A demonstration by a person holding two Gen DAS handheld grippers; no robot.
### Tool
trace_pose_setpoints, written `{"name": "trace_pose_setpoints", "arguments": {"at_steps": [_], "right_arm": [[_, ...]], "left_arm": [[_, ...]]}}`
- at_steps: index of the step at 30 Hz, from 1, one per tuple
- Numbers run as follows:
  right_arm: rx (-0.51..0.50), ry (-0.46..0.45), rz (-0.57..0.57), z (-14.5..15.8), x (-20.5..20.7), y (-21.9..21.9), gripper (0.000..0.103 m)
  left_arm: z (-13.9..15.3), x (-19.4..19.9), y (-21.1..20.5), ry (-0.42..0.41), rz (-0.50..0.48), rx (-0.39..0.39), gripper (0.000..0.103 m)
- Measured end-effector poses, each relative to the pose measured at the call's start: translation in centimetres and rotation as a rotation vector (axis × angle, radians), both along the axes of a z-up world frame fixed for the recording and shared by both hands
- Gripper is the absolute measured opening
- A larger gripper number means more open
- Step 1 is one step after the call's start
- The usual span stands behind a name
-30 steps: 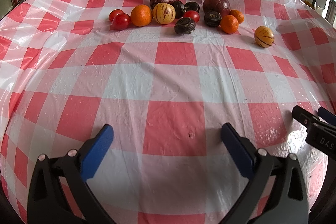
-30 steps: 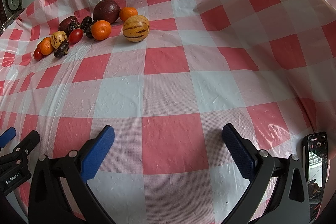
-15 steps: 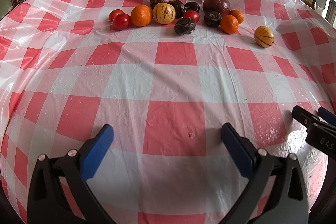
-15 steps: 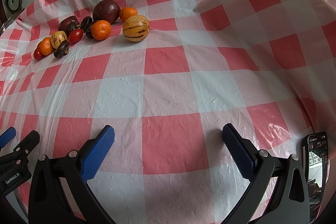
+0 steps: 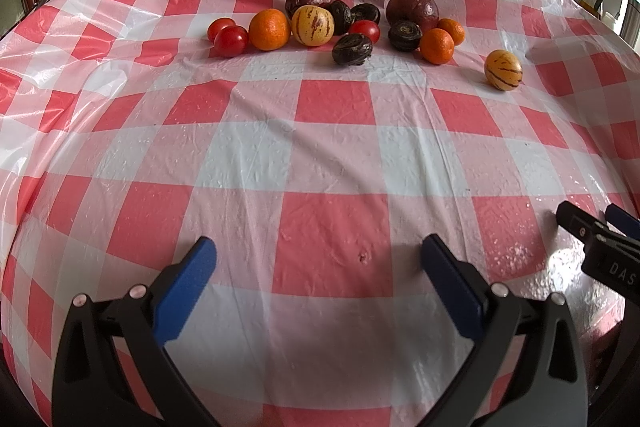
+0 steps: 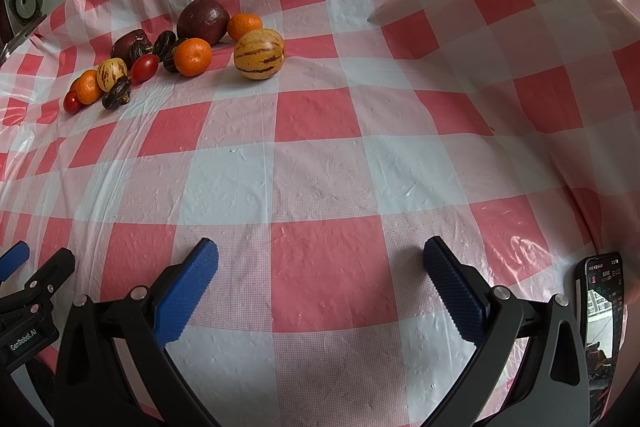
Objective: Organize fruits
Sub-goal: 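Grasp the dark plum with the left tool while the right tool grasps the striped pepino melon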
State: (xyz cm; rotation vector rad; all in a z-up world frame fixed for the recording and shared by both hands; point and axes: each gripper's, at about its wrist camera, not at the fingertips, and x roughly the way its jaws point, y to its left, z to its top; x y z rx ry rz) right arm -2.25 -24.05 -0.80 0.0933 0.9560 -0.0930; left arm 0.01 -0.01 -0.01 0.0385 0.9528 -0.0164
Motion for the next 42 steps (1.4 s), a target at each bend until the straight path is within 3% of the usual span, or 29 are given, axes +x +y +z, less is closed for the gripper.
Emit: {"name": "trace_pose_setpoints", "arguments": {"at_steps": [5, 8, 11, 17, 24, 26, 28, 32, 35, 39, 42], "right_arm": [[-0.002, 0.0, 0.005, 0.0, -0.1, 0.2, 0.099], [-0.001, 0.031, 0.066, 0.2, 0.1, 0.7, 0.099], [0.085, 0.001, 0.097, 0.8, 0.2, -0.1, 0.099], [0.136, -0.03, 0.14, 1.0, 4.8, 0.0, 0.099], [0.11, -0.045, 0.205, 1.1, 11.6, 1.7, 0.098], [0.106, -0.04, 0.212, 1.1, 13.1, 2.1, 0.093], [0.092, -0.017, 0.204, 0.8, 14.8, 2.4, 0.081], [0.063, -0.008, 0.221, 0.5, 16.5, 3.0, 0.073], [0.017, -0.024, 0.228, 0.5, 16.6, 3.7, 0.056], [-0.038, -0.05, 0.236, 0.7, 16.2, 4.6, 0.046], [0.012, -0.052, 0.228, 0.7, 16.3, 3.8, 0.044]], "left_arm": [[0.0, 0.0, 0.3, 0.001, 0.009, -0.005, 0.102], [0.2, -0.1, 0.3, 0.004, -0.001, -0.005, 0.102], [0.1, -0.2, 0.4, 0.019, -0.021, -0.005, 0.102], [0.1, 0.9, -0.1, 0.033, -0.04, -0.009, 0.102], [0.5, 4.1, -0.5, 0.009, -0.1, -0.033, 0.102], [0.6, 5.8, -0.7, 0.003, -0.1, -0.03, 0.102], [0.6, 7.8, -0.6, 0.011, -0.095, -0.058, 0.102], [0.6, 10.6, -0.7, 0.016, -0.085, -0.088, 0.102], [0.8, 12.3, -1.2, 0.003, -0.084, -0.072, 0.102], [0.5, 14.6, -1.5, 0.021, -0.079, -0.094, 0.091], [0.4, 16.0, -1.6, 0.008, -0.04, -0.064, 0.081]]}}
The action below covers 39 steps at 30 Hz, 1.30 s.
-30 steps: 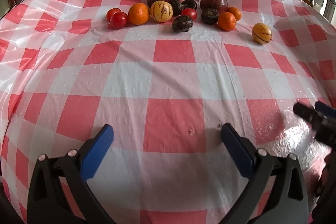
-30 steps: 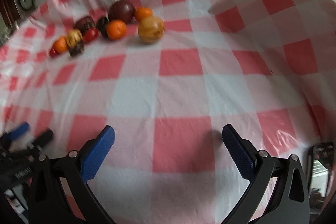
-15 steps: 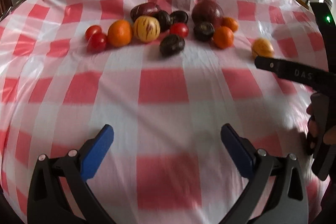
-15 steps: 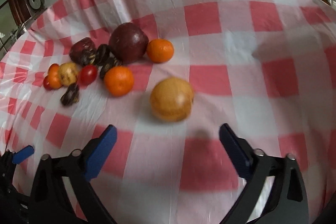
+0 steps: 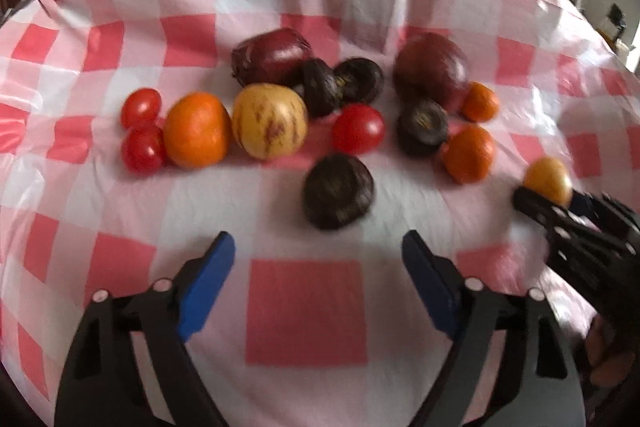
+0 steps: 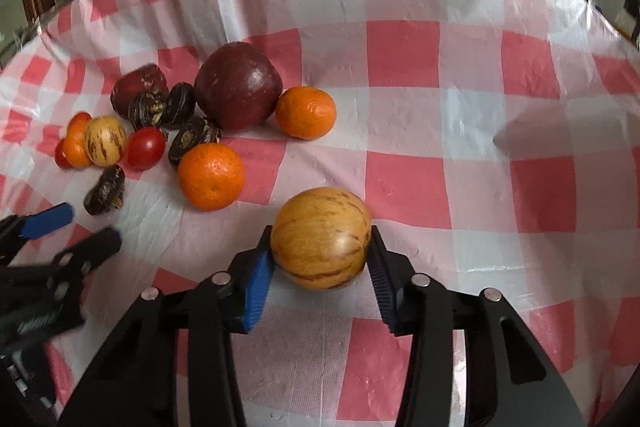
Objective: Organize fruits
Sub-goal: 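Grasp the dark plum with the left tool while the right tool grasps the striped pepino melon, then carry the plum and melon to the white box and open both tools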
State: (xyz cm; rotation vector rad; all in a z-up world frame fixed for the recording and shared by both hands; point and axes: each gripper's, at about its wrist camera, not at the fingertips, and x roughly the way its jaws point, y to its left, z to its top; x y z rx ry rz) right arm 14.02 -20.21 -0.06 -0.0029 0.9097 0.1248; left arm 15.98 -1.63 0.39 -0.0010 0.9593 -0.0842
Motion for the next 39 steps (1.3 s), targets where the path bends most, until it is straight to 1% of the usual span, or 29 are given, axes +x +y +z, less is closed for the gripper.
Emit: {"name": "trace_pose_setpoints", "arguments": {"at_steps": [1, 4, 5, 6, 8, 9, 12, 17, 19, 20, 23, 24, 27, 29, 30, 33, 36, 39], "right_arm": [[0.025, 0.003, -0.003, 0.0, 0.1, -0.3, 0.044], [0.04, 0.003, -0.009, 0.1, 0.0, -0.6, 0.044], [0.039, 0.001, -0.009, 0.2, -0.3, -0.5, 0.044], [0.04, 0.001, -0.009, 0.2, -0.4, -0.6, 0.044], [0.048, 0.0, -0.01, 0.3, -0.4, -0.3, 0.044], [0.054, 0.0, -0.01, 0.4, -0.6, -0.4, 0.044], [0.072, -0.002, -0.01, 0.4, -0.6, -0.5, 0.044], [0.115, -0.015, 0.005, 0.7, -1.3, -1.3, 0.044], [0.144, -0.022, 0.009, 0.9, -1.8, -1.6, 0.044], [0.152, -0.024, 0.015, 1.1, -2.3, -1.7, 0.044], [0.245, 0.0, 0.02, 1.3, -3.6, -1.8, 0.044], [0.273, 0.005, 0.03, 1.3, -4.6, -1.3, 0.044], [0.314, 0.025, 0.072, 1.1, -6.7, 1.1, 0.044], [0.311, 0.035, 0.114, 0.9, -8.3, 3.2, 0.044], [0.301, 0.034, 0.14, 0.9, -9.4, 4.6, 0.044], [0.319, 0.04, 0.215, 1.1, -12.2, 8.0, 0.044], [0.315, 0.054, 0.294, 1.1, -15.0, 12.1, 0.044], [0.306, 0.067, 0.374, 1.2, -17.5, 15.5, 0.044]], "left_arm": [[0.0, 0.5, 0.1, -0.006, 0.017, -0.009, 0.079], [0.0, 1.6, 0.0, -0.016, 0.032, -0.007, 0.069], [0.0, 2.0, -0.3, -0.021, 0.035, 0.009, 0.062], [0.0, 2.2, -0.6, -0.027, 0.034, 0.014, 0.053], [0.1, 2.2, -1.1, -0.045, 0.027, 0.005, 0.037], [0.1, 2.1, -1.3, -0.048, 0.029, 0.007, 0.037], [0.3, 1.1, -0.9, -0.054, 0.032, -0.044, 0.037], [0.8, -2.9, 2.0, -0.079, 0.079, -0.096, 0.037], [1.1, -4.7, 3.2, -0.085, 0.103, -0.09, 0.037], [1.2, -5.8, 4.0, -0.085, 0.123, -0.072, 0.037], [1.9, -8.2, 6.6, -0.09, 0.16, -0.053, 0.037], [2.0, -9.1, 7.5, -0.093, 0.172, -0.046, 0.037], [2.6, -11.6, 9.8, -0.11, 0.197, -0.015, 0.037], [3.0, -13.7, 11.1, -0.124, 0.207, 0.013, 0.037], [3.2, -15.0, 12.1, -0.132, 0.215, 0.016, 0.037], [3.6, -18.5, 14.8, -0.143, 0.248, 0.01, 0.037], [3.7, -21.8, 17.5, -0.151, 0.289, 0.0, 0.037], [3.4, -25.7, 20.4, -0.152, 0.333, 0.019, 0.037]]}}
